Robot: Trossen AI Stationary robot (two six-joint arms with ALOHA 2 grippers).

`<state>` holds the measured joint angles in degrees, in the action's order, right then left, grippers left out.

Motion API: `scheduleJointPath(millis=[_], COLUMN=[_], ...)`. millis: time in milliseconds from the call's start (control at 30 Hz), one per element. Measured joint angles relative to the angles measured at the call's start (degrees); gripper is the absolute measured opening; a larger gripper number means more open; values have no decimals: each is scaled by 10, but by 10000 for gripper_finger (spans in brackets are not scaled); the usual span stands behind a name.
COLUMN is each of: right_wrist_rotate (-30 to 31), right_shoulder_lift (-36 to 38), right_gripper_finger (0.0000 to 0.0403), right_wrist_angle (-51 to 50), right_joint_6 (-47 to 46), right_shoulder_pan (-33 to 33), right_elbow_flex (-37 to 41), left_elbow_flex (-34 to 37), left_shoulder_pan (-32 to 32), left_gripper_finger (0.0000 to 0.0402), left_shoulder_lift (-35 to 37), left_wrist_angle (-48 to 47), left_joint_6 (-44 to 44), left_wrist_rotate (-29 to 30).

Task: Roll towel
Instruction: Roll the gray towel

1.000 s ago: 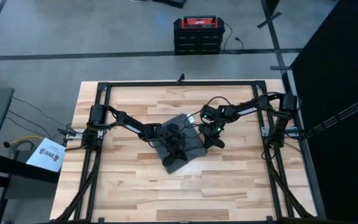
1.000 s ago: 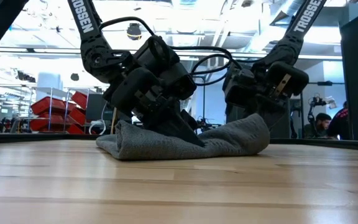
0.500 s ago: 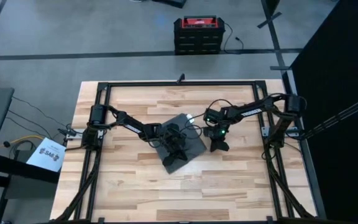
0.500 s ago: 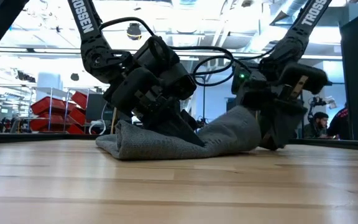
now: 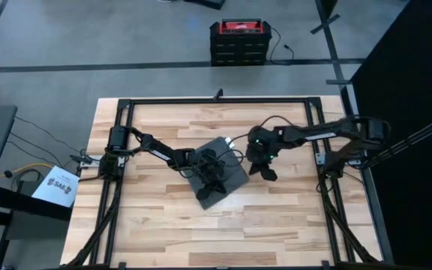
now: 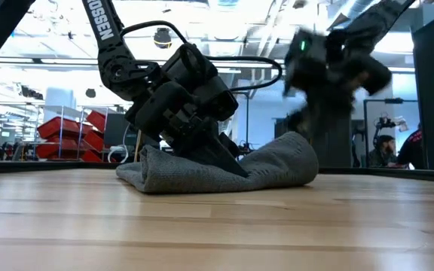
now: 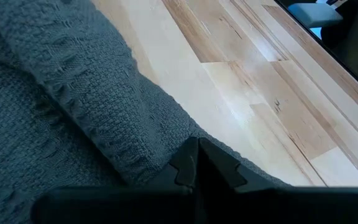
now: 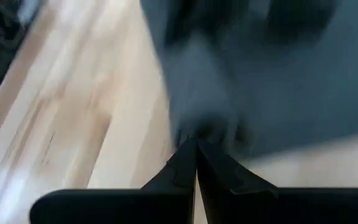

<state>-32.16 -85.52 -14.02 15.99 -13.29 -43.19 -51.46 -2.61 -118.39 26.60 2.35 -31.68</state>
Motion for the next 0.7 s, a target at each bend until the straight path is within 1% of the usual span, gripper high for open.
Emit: scheduleJointPath(millis=[100,200,267,433,533,633,700], right_wrist_rotate=[27,35,35,21,20,-13,-22], right_shoulder_lift=[7,-30,-64,-131,-139,-139,-139], right_gripper_finger=[0,0,0,0,0,0,0], right_wrist_angle=[94,171,197,224,207,182,157], right_joint_6=[21,23,19,-2,-16,-40,-51], right_shoulder_pan=[0,-8,-9,5,9,8,7], right_elbow_flex=[-1,-1,-1,-1,-1,-2,-2], left_elbow_flex=[0,0,0,0,0,-1,-1], left_shoulder_pan=[0,0,0,0,0,0,0], left_gripper_finger=[0,0,0,0,0,0,0], left_shoulder_lift=[0,0,0,0,0,0,0], left_wrist_angle=[1,2,1,0,-3,-4,-4], left_joint_6=[0,1,0,0,0,0,0], left_wrist_rotate=[0,0,0,0,0,0,0])
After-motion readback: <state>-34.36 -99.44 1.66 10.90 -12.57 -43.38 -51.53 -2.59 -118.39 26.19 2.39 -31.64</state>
